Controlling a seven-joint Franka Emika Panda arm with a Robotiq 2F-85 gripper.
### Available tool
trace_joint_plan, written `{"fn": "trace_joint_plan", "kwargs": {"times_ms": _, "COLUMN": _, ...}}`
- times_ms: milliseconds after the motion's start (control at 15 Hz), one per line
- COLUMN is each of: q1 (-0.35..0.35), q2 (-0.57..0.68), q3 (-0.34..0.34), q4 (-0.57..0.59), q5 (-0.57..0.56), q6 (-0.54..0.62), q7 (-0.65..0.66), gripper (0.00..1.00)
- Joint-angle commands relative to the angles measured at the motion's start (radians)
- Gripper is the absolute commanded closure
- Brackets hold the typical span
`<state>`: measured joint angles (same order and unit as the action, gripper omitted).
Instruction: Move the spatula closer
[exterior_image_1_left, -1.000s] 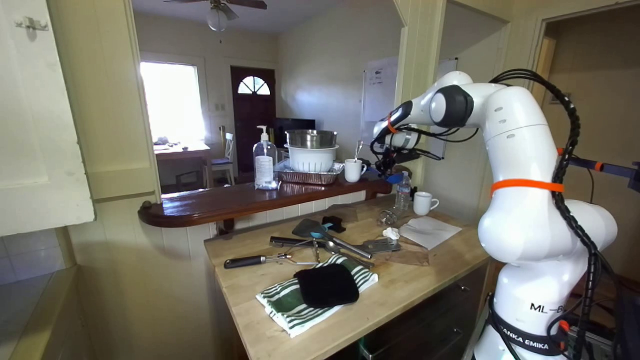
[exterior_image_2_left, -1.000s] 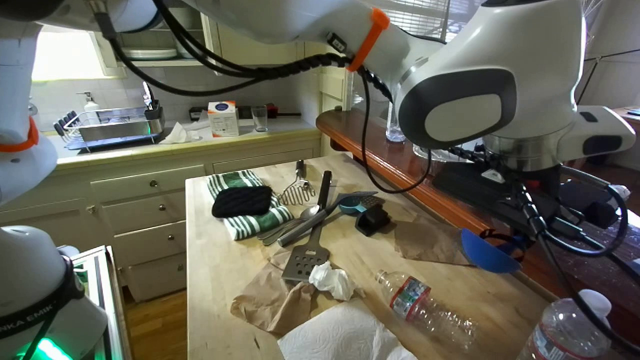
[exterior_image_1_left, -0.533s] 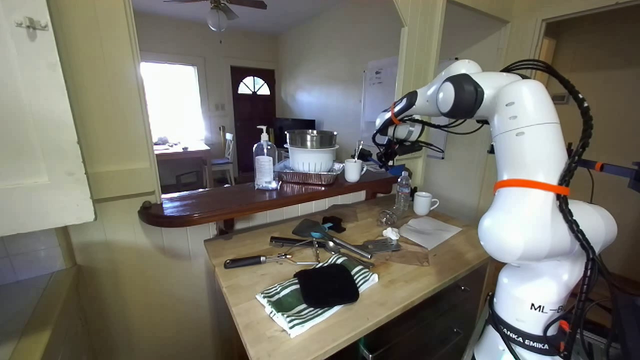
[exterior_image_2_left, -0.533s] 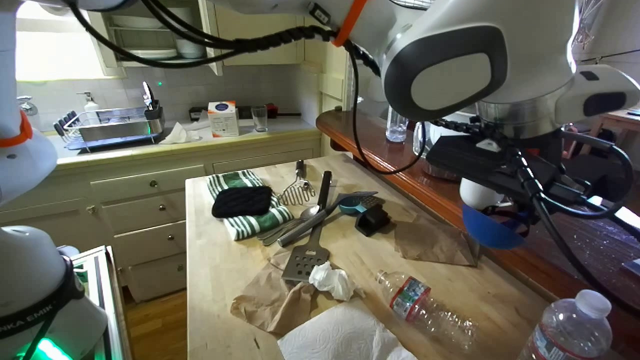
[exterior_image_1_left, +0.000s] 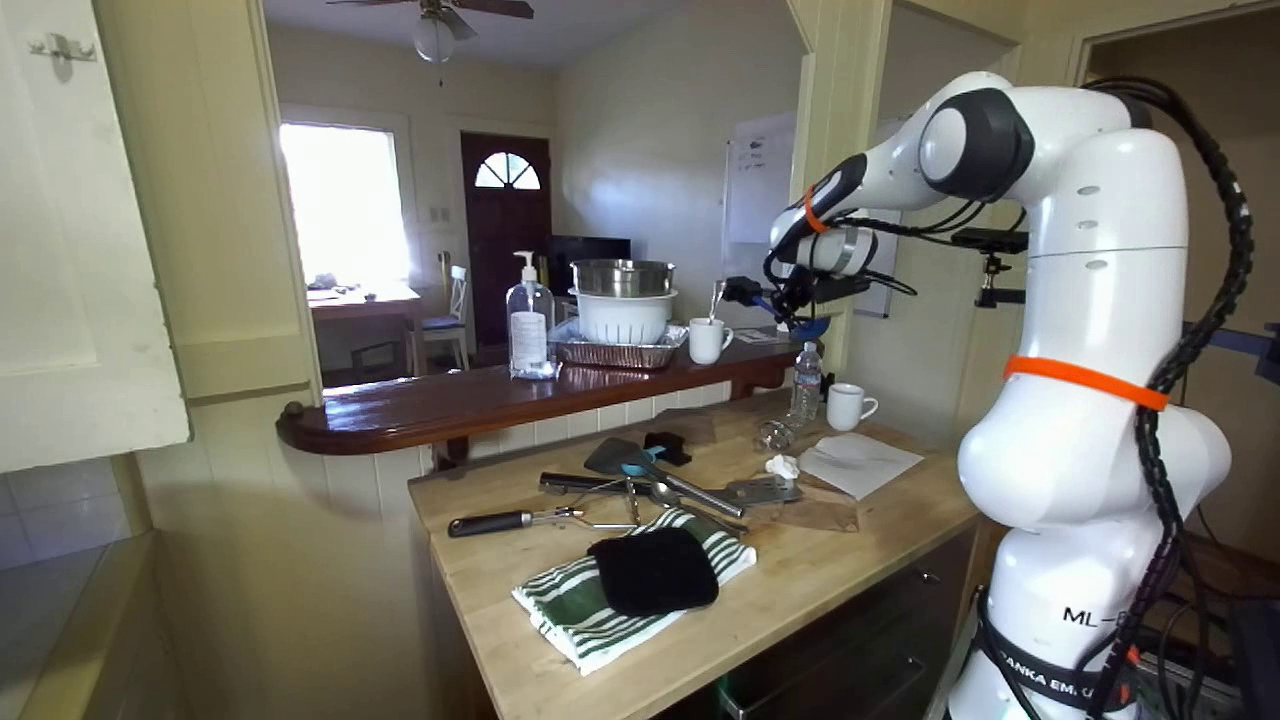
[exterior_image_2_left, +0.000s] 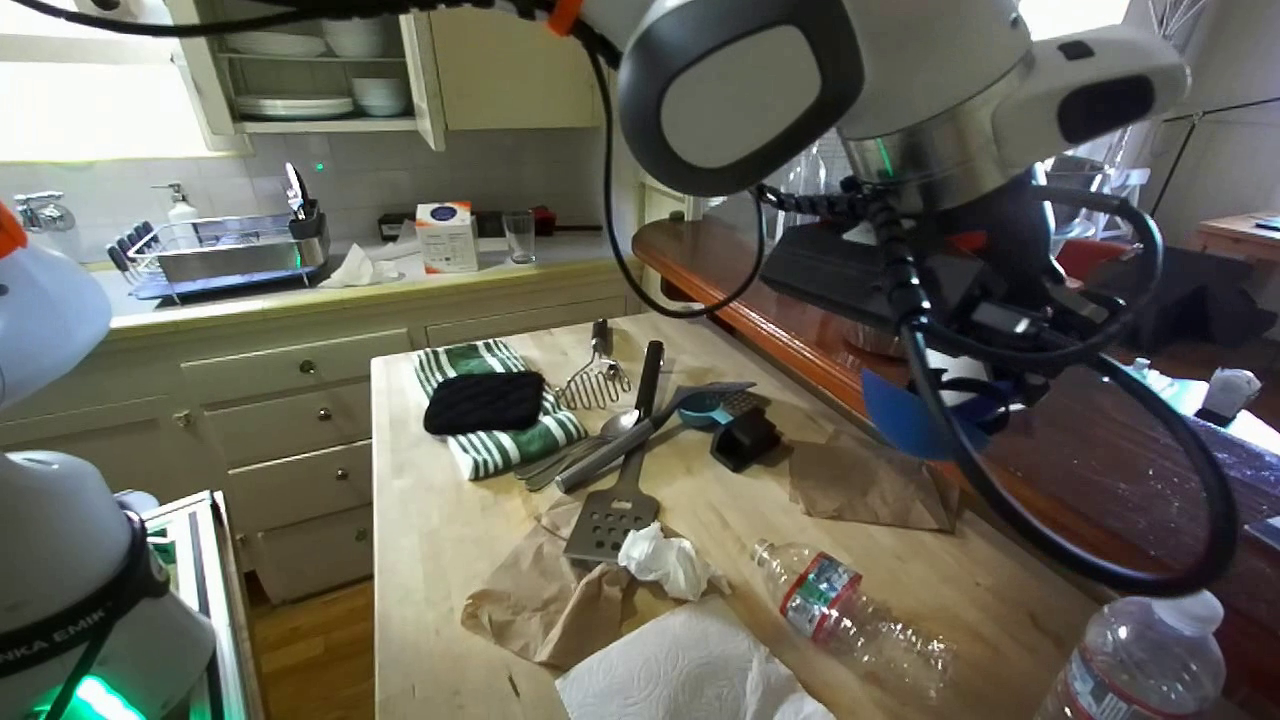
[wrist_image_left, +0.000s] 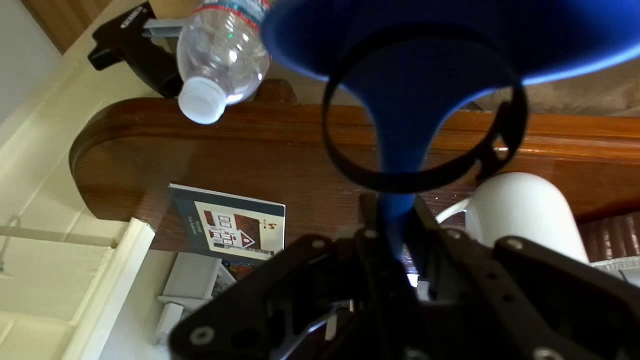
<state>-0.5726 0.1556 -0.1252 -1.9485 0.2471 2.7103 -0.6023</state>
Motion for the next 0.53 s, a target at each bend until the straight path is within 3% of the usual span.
{"fn": "trace_joint_plan", "kwargs": {"times_ms": 0, "q1": 0.073, "q2": -0.187, "q3": -0.071, "q4": -0.233, "q5": -0.032, "q6": 0.075, "q7": 0.06, "gripper": 0.96}}
{"fn": "trace_joint_plan", "kwargs": {"times_ms": 200, "q1": 0.119, "q2": -0.292, "q3": -0.135, "q4": -0.365, "q5": -0.129, "q6": 0.103, "q7": 0.166, "gripper": 0.96}}
{"fn": "trace_joint_plan", "kwargs": {"times_ms": 467, "q1": 0.13, "q2": -0.346, "q3": -0.175, "q4": -0.446, "q5": -0.236, "q6": 0.118, "q7": 0.342, "gripper": 0.96}}
